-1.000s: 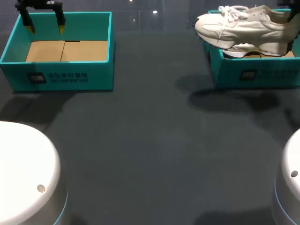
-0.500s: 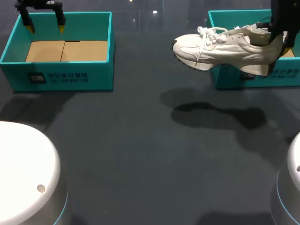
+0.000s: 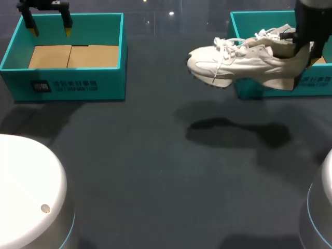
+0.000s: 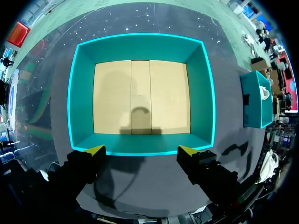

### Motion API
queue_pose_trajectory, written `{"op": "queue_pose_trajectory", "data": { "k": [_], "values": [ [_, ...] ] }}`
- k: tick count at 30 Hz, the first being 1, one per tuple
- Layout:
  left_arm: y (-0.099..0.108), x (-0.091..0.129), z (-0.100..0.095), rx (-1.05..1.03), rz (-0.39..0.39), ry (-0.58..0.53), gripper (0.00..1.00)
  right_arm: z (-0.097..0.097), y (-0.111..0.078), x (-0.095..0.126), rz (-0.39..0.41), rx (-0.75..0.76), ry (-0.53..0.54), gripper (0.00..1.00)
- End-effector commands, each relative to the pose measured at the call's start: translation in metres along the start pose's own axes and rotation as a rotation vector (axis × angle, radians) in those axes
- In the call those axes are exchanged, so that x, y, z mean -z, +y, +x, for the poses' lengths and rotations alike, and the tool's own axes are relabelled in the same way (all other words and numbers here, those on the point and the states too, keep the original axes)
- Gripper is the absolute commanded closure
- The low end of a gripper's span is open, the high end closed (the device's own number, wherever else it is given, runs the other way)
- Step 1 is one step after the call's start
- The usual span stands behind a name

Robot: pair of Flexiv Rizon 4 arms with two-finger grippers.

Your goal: Take the shoe out of the shoebox, open the shoe tongue, remove and reinsert the insole, then place the shoe into the shoebox

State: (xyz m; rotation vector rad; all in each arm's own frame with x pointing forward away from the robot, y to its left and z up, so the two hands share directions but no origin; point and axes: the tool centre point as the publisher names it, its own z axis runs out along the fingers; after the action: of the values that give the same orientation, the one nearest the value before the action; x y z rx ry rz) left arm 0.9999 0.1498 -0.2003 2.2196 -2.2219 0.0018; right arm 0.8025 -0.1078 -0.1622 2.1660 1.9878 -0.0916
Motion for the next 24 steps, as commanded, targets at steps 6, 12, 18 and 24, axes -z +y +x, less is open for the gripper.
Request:
{"op": "queue_pose_trajectory", "data": {
  "k": [6,12,18,24],
  "values": [
    [0.0,0.0,0.0,0.0,0.0,-0.001,0.0,0.067,-0.057,-0.018,-0.032,-0.002,-0.031,1.0],
    [0.0,0.0,0.0,0.0,0.0,-0.001,0.0,0.094,-0.086,-0.028,-0.038,-0.03,-0.02,1.0],
    [0.0,0.0,0.0,0.0,0.0,-0.001,0.0,0.112,-0.09,-0.039,0.001,-0.035,0.034,1.0],
    [0.0,0.0,0.0,0.0,0.0,-0.001,0.0,0.112,-0.09,-0.039,0.001,-0.035,0.034,1.0]
  ]
}}
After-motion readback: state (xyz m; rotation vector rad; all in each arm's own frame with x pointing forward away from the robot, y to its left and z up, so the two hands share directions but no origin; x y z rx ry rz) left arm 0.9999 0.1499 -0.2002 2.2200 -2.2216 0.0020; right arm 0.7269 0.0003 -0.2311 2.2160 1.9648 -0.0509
